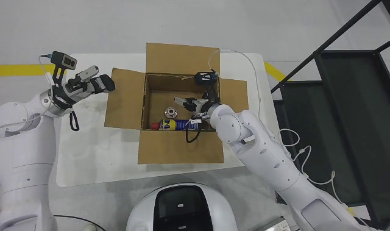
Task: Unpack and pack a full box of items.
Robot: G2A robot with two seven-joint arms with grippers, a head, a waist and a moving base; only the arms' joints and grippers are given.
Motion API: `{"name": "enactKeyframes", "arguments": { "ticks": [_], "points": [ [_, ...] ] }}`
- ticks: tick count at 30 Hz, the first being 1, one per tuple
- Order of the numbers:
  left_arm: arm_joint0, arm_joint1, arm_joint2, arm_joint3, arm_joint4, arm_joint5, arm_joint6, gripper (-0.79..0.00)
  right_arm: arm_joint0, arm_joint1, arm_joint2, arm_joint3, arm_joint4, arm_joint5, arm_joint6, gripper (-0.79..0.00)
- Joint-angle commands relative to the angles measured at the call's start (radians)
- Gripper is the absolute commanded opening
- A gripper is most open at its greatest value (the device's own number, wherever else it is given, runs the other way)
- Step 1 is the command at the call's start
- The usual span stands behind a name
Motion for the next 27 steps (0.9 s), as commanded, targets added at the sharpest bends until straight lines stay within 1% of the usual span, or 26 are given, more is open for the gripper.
{"name": "enactKeyframes", "arguments": {
  "ticks": [1,24,26,27],
  "points": [
    [0.000,0.000,0.000,0.000,0.000,0.000,0.000,0.000,0.000,0.000,0.000,0.000,0.000,0.000,0.000,0.000],
    [0.000,0.000,0.000,0.000,0.000,0.000,0.000,0.000,0.000,0.000,0.000,0.000,0.000,0.000,0.000,0.000],
    [0.000,0.000,0.000,0.000,0.000,0.000,0.000,0.000,0.003,0.000,0.002,0.014,0.008,-0.028,0.016,0.000],
    [0.000,0.000,0.000,0.000,0.000,0.000,0.000,0.000,0.019,0.000,-0.002,0.026,0.002,-0.056,0.051,0.000]
  ]
}}
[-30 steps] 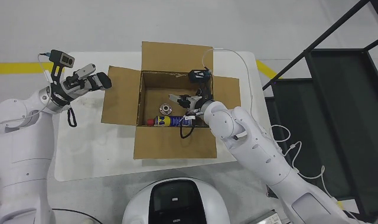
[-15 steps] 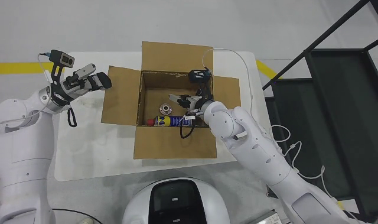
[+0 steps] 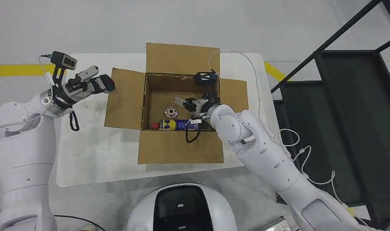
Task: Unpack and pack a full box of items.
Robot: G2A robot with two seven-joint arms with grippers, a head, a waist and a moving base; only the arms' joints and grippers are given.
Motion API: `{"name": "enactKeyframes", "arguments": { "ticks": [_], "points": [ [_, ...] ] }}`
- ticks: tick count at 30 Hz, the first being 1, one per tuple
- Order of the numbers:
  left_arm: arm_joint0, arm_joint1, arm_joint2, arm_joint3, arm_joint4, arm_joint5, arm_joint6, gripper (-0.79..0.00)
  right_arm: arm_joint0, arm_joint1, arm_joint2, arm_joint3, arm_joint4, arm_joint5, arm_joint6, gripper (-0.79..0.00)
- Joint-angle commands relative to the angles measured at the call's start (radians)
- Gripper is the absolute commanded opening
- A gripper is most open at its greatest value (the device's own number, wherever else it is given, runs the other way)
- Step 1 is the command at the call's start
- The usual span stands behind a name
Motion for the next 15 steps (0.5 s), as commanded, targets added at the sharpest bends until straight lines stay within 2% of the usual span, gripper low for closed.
{"name": "enactKeyframes", "arguments": {
  "ticks": [1,11,15],
  "points": [
    [0.000,0.000,0.000,0.000,0.000,0.000,0.000,0.000,0.038,0.001,-0.009,0.029,-0.032,-0.049,0.064,0.000],
    [0.000,0.000,0.000,0.000,0.000,0.000,0.000,0.000,0.265,-0.018,-0.128,0.219,-0.151,-0.271,0.444,0.000],
    [0.000,0.000,0.000,0.000,0.000,0.000,0.000,0.000,0.339,-0.036,-0.179,0.315,-0.173,-0.320,0.522,0.000]
  ]
}}
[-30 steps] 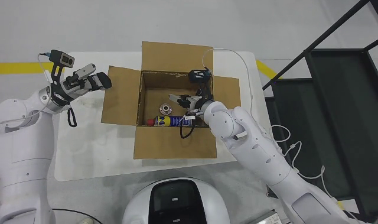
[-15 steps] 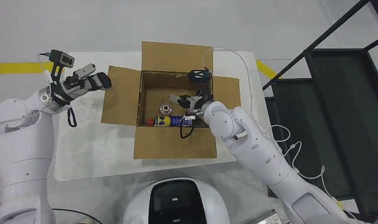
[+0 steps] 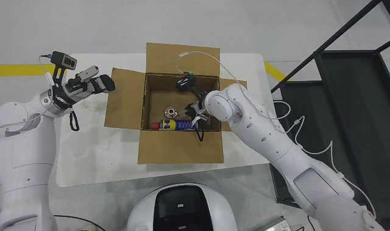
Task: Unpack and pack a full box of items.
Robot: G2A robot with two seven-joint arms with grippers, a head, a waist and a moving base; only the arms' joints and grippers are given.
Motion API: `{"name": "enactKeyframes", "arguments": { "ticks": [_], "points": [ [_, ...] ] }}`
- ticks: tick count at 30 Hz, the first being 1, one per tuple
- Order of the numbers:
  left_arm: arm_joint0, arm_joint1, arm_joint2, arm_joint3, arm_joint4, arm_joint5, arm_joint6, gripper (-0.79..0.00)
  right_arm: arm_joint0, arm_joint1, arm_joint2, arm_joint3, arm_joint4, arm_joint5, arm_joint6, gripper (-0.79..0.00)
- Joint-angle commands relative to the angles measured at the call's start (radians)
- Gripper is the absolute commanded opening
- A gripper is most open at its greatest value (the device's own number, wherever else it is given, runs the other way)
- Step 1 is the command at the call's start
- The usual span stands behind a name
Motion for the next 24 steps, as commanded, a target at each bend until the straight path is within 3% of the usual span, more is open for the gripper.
{"name": "enactKeyframes", "arguments": {
  "ticks": [1,16,24],
  "points": [
    [0.000,0.000,0.000,0.000,0.000,0.000,0.000,0.000,0.025,-0.009,-0.017,0.040,0.008,-0.011,0.016,0.000],
    [0.000,0.000,0.000,0.000,0.000,0.000,0.000,0.000,0.028,-0.012,-0.026,0.056,0.006,-0.014,0.021,0.000],
    [0.000,0.000,0.000,0.000,0.000,0.000,0.000,0.000,0.056,-0.022,-0.056,0.135,-0.024,-0.136,0.026,0.000]
  ]
}}
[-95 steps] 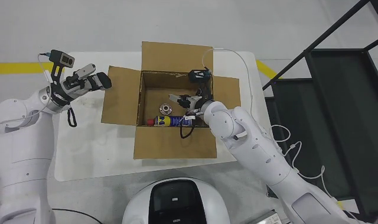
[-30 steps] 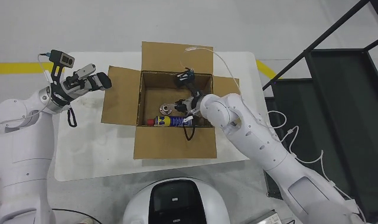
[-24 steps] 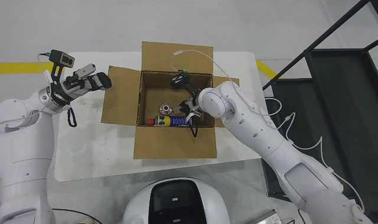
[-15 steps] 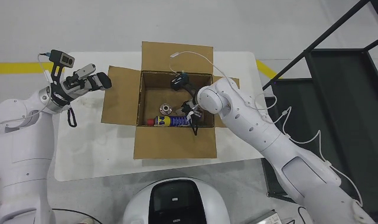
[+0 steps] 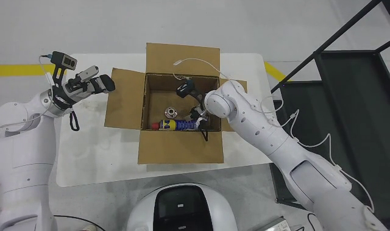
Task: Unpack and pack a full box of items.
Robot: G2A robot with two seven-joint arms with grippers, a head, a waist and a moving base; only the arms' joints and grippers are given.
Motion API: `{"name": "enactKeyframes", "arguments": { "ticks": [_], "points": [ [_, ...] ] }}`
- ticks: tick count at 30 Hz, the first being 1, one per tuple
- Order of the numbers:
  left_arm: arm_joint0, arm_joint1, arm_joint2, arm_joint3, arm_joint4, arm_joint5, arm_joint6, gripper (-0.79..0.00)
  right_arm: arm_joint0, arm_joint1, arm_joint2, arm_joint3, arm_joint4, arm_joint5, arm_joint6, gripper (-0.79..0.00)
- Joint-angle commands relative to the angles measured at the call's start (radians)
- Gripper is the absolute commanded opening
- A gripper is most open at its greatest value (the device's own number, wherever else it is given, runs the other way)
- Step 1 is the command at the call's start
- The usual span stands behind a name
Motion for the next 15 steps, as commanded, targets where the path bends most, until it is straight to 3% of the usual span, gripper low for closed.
{"name": "enactKeyframes", "arguments": {
  "ticks": [1,6,10,15],
  "points": [
    [0.000,0.000,0.000,0.000,0.000,0.000,0.000,0.000,0.012,-0.007,-0.011,0.027,0.004,-0.018,-0.004,-0.006],
    [0.000,0.000,0.000,0.000,0.000,0.000,0.000,0.000,0.049,-0.032,-0.046,0.115,0.029,-0.053,-0.023,-0.080],
    [0.000,0.000,0.000,0.000,0.000,0.000,0.000,0.000,0.079,-0.055,-0.075,0.195,0.035,-0.063,-0.040,-0.040],
    [0.000,0.000,0.000,0.000,0.000,0.000,0.000,0.000,0.113,-0.082,-0.107,0.274,0.039,-0.076,-0.053,-0.049]
  ]
}}
